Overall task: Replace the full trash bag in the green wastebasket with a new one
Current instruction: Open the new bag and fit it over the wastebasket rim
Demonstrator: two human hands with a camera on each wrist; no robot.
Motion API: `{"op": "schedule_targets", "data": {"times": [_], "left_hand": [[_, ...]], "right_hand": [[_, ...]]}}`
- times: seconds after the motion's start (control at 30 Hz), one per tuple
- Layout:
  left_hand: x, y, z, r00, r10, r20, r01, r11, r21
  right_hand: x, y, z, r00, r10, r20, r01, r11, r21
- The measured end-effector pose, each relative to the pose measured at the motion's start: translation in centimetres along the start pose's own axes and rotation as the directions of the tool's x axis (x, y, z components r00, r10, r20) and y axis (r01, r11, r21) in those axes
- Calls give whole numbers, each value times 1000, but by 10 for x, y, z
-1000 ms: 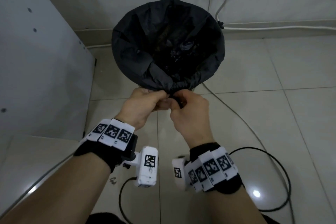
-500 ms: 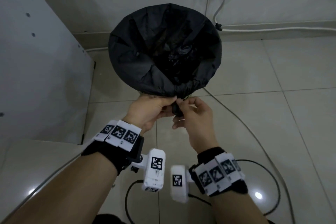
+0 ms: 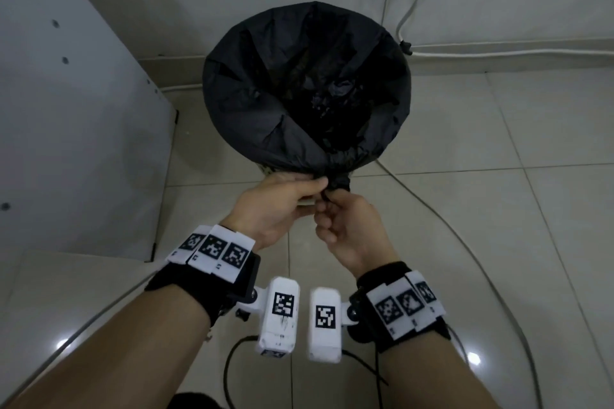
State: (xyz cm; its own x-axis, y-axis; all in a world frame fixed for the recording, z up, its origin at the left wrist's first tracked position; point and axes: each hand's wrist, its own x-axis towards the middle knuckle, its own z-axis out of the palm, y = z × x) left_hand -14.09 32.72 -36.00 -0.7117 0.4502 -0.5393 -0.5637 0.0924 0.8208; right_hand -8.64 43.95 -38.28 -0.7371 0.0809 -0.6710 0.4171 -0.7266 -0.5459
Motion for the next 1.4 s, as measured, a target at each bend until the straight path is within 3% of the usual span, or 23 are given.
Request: {"op": "schedule_targets", "data": {"times": [0.1, 0.17, 0.2, 0.23, 0.3, 0.33, 0.5, 0.57, 0.6, 0.67, 0.7, 0.73, 0.77, 0.83, 0.9, 0.97, 1.03, 1.1, 1.17, 1.23, 1.3, 1.33, 1.4], "left_hand": [[3, -3, 3, 993, 81, -80, -77, 995, 61], [7, -1, 4, 978, 103, -182, -99, 995, 30], [9, 0, 5, 971, 96, -218, -100, 995, -7], [10, 1, 5, 967, 89, -241, -100, 994, -34], [10, 3, 6, 960, 67, -271, -82, 996, -43], [10, 3, 5, 959, 51, -278, -66, 997, -46], [9, 2, 4, 969, 4, -245, -9, 1000, -17], [8, 0, 0, 974, 46, -224, -40, 999, 30], [7, 0, -1, 982, 48, -185, -43, 999, 32], [5, -3, -2, 997, 30, -69, -30, 1000, 1], [3, -4, -2, 999, 24, -36, -24, 1000, 1], [2, -4, -2, 999, 18, -31, -17, 1000, 11], [3, -5, -2, 999, 11, -47, -10, 1000, 23], [5, -3, -1, 995, -2, -103, 6, 999, 34], [6, 0, -1, 985, -4, -171, 8, 1000, 25], [8, 3, -1, 977, -8, -213, 4, 1000, -19], [8, 6, -2, 969, -31, -246, 16, 998, -62], [9, 6, -4, 960, -55, -275, 28, 995, -98], [8, 4, -6, 960, -70, -271, 33, 989, -141], [7, 2, -5, 972, -78, -223, 39, 984, -172], [6, 2, -6, 983, -78, -166, 48, 983, -175], [5, 3, -7, 988, -77, -135, 52, 982, -180], [2, 3, -8, 995, -69, -77, 56, 986, -160]], "right_hand": [[3, 1, -2, 996, 61, -65, -65, 997, -49], [0, 10, -7, 965, -218, -147, 156, 925, -346], [0, 16, -10, 878, -458, -137, 331, 789, -518], [-2, 21, -13, 737, -675, -27, 490, 562, -666], [-6, 33, -16, 500, -822, 273, 638, 137, -758], [-5, 36, -17, 456, -820, 345, 639, 33, -768], [10, 18, -15, 336, -858, 389, 631, -101, -769], [11, 10, -13, 403, -832, 381, 655, -28, -755], [11, 7, -13, 525, -794, 308, 648, 138, -749], [7, 3, -10, 864, -495, 95, 465, 709, -530], [4, 1, -8, 961, -265, 75, 276, 910, -309], [2, -2, -8, 993, -79, 85, 89, 989, -117], [2, -4, -8, 995, 39, 92, -40, 999, 3], [1, -6, -8, 993, 109, 45, -112, 990, 84], [-2, -3, -9, 999, -40, -19, 40, 999, 17], [-6, 3, -15, 941, -337, -19, 324, 917, -234], [-7, 9, -20, 805, -579, 130, 540, 623, -566], [-5, 13, -22, 644, -707, 292, 630, 273, -727], [-1, 12, -21, 545, -771, 329, 656, 148, -740], [1, 6, -17, 533, -789, 306, 646, 145, -750], [1, 1, -11, 590, -764, 262, 601, 199, -774], [1, -2, -9, 645, -735, 209, 567, 277, -775], [4, -10, -8, 790, -612, 24, 472, 584, -661]]}}
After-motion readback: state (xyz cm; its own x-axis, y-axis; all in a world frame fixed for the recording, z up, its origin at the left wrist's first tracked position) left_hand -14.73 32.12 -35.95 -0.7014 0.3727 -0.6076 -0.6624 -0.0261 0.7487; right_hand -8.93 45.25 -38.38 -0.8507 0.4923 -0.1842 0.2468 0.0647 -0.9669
